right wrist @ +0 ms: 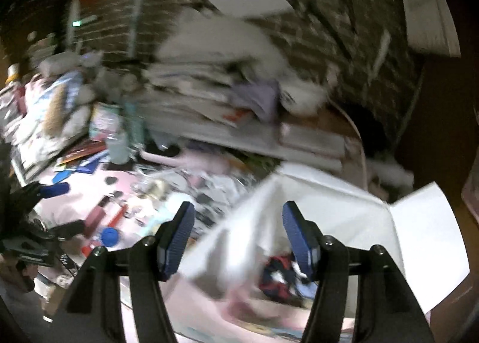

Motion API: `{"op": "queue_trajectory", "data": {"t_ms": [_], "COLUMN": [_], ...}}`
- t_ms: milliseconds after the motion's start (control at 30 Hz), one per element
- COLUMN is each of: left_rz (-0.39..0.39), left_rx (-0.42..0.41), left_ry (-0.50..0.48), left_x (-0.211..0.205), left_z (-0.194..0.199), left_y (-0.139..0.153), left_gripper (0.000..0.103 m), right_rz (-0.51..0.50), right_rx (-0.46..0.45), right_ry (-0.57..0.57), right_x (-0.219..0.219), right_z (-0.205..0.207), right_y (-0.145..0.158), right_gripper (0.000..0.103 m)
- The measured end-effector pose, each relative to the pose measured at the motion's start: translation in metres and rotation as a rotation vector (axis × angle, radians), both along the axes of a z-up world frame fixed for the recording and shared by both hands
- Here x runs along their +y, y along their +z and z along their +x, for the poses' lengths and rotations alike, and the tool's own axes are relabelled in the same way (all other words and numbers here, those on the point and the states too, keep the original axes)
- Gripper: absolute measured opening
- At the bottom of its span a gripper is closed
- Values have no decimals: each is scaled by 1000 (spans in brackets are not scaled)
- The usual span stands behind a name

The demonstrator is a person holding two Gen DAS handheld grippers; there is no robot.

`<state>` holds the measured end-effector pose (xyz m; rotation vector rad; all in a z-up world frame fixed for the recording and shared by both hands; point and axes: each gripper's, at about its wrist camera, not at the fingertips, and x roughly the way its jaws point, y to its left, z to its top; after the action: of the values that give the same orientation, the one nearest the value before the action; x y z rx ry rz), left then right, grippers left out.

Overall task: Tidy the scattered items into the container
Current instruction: 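Withdraw the right gripper from the box toward the remaining items, then grasp the pink rectangular tube with the left gripper and lift it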

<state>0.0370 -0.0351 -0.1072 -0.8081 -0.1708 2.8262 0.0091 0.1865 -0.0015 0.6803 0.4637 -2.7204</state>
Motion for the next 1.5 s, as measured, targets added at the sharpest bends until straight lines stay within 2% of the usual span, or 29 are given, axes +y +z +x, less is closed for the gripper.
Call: {"op": "queue_trajectory", "data": {"t_ms": [100, 200, 267, 433, 567, 633, 733, 833, 900, 967, 1167, 1300, 1500], "left_rz": [-38, -42, -23, 24, 42, 66, 26, 2, -18, -20, -25, 23, -63], "left_rx": [-17, -30, -25, 24, 80, 93, 74, 91, 98, 113, 167, 181, 187], "left_ry": [23, 23, 24, 61, 107, 110, 112, 119, 132, 154, 222, 231, 220], "left_x": [2, 4, 3, -3, -6, -6, 0, 10, 14, 17, 18, 9, 15], "left_z": [-3, -5, -6, -2, 2, 4, 0, 0, 0, 0, 3, 3, 4], "left_y": [-11, -17, -19, -24, -28, -31, -38, -41, -43, -46, -49, -53, -54], "left_gripper": [96, 82, 78, 69, 44, 43, 43, 42, 36, 23, 23, 28, 26], "right_rz": [13, -7, -25, -64, -108, -132, -138, -152, -159, -167, -178, -187, -190], "right_rx": [38, 30, 23, 12, -55, -97, -117, -124, -129, -134, -155, -168, -169], "right_ry": [56, 119, 152, 160, 145, 142, 125, 114, 110, 108, 106, 104, 100], "right_x": [-23, -39, -47, -55, -55, -53, -49, -46, -44, -43, -40, -39, -39], "right_z": [15, 26, 35, 48, 47, 44, 40, 38, 37, 36, 34, 32, 30], "right_y": [-9, -19, -29, -56, -77, -85, -90, -91, -91, -93, -97, -98, -97], "right_gripper": [58, 58, 58, 58, 58, 58, 58, 58, 58, 58, 58, 58, 58]}}
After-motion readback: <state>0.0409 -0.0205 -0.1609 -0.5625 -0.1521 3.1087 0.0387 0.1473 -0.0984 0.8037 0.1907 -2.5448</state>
